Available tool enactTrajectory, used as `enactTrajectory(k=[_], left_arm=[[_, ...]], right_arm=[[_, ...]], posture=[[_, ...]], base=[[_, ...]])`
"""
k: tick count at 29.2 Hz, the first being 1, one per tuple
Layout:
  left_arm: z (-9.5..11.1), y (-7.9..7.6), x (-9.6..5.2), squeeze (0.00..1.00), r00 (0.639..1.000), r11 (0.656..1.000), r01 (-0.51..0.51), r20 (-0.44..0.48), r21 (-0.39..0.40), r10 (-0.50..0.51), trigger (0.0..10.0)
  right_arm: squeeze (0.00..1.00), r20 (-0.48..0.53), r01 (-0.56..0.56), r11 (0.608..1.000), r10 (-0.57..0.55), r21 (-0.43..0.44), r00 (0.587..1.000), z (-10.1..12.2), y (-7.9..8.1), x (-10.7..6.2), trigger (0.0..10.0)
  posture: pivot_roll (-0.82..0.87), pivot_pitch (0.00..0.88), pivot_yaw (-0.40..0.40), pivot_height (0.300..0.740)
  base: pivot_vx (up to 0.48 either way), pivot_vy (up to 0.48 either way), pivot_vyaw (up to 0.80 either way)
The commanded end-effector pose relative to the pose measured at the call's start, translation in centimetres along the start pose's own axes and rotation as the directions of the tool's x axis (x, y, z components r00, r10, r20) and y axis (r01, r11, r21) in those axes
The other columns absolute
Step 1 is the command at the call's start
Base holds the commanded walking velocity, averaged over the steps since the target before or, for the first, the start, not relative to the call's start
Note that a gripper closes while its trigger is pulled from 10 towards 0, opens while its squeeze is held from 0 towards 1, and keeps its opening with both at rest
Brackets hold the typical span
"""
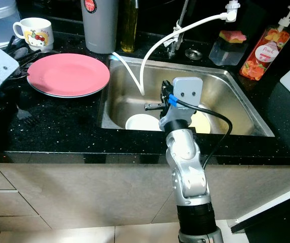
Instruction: Kitchen organization
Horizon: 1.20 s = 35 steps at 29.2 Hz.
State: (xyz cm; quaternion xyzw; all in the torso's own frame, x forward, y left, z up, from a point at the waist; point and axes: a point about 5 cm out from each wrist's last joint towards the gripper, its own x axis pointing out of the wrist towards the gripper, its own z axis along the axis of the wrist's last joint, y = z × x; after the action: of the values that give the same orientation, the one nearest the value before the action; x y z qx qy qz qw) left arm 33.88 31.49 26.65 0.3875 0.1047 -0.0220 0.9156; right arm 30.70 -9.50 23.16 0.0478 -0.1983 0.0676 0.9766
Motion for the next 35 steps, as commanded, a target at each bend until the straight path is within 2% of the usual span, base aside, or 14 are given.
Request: enactTrajectory(k=[1,4,7,13,15,17,21,22,30,35], left_arm=[[0.0,0.4,-0.3,0.0,0.999,0.998,0.04,0.028,0.038,-0.041,10.0],[0.2,0.3,-0.3,0.0,0.996,0.997,0.066,0.055,0.047,-0.069,10.0],[0.7,-0.1,-0.3,0.0,0.981,0.987,0.138,0.128,0.077,-0.147,10.0],[0.5,0.1,-0.3,0.0,0.981,0.988,0.135,0.131,0.079,-0.145,10.0],[0.0,0.6,-0.4,0.0,0.998,0.998,0.049,0.048,0.044,-0.051,10.0],[-0.3,0.8,-0.4,0.0,1.0,0.999,0.012,0.013,0.033,-0.012,10.0],[-0.4,1.2,-0.3,0.0,0.998,0.999,-0.046,-0.042,0.018,0.046,10.0],[-0.7,1.5,-0.2,0.0,0.99,0.995,-0.101,-0.097,0.004,0.101,10.0],[-0.6,1.7,-0.2,0.0,0.973,0.986,-0.167,-0.161,-0.006,0.164,10.0],[0.2,1.2,0.0,0.0,0.983,0.991,-0.131,-0.127,-0.003,0.13,10.0]], right_arm=[[0.0,-0.005,0.005,1.0,-0.005,0.002,1.0,-0.1,-0.3,0.0,10.0],[0.0,-0.004,0.005,1.0,-0.005,0.003,1.0,-0.1,-0.3,0.0,10.0],[0.0,-0.006,0.005,1.0,-0.005,0.004,1.0,-0.2,-0.2,0.0,10.0],[0.0,-0.006,0.005,1.0,-0.005,0.005,1.0,-0.2,-0.2,0.1,10.0],[0.0,-0.007,0.005,1.0,-0.005,0.006,1.0,-0.2,-0.2,0.1,10.0],[0.0,-0.007,0.004,1.0,-0.004,0.007,1.0,-0.2,-0.2,0.1,10.0],[0.0,-0.008,0.003,1.0,-0.003,0.008,1.0,-0.2,-0.1,0.1,10.0],[0.0,-0.009,0.001,1.0,-0.001,0.009,1.0,-0.2,-0.1,0.1,10.0],[0.0,-0.006,0.001,1.0,-0.001,0.008,1.0,-0.1,-0.1,0.1,10.0],[0.0,-0.006,0.003,1.0,-0.003,0.008,1.0,-0.1,-0.1,0.1,10.0]], posture=[[0.27,0.05,-0.164,0.74],[0.27,0.051,-0.164,0.74],[0.27,0.052,-0.165,0.74],[0.27,0.054,-0.166,0.74],[0.27,0.055,-0.166,0.74],[0.27,0.056,-0.166,0.74],[0.27,0.056,-0.172,0.74],[0.27,0.056,-0.171,0.74],[0.27,0.056,-0.17,0.74],[0.27,0.057,-0.17,0.74]], base=[[0.0,0.0,0.0],[0.0,0.0,0.0],[0.0,0.0,0.0],[0.0,0.0,0.0],[0.0,0.0,0.0],[0.0,0.0,0.0],[0.0,0.0,0.0],[0.0,0.0,0.0],[0.0,0.0,0.0],[0.0,0.0,0.0]])
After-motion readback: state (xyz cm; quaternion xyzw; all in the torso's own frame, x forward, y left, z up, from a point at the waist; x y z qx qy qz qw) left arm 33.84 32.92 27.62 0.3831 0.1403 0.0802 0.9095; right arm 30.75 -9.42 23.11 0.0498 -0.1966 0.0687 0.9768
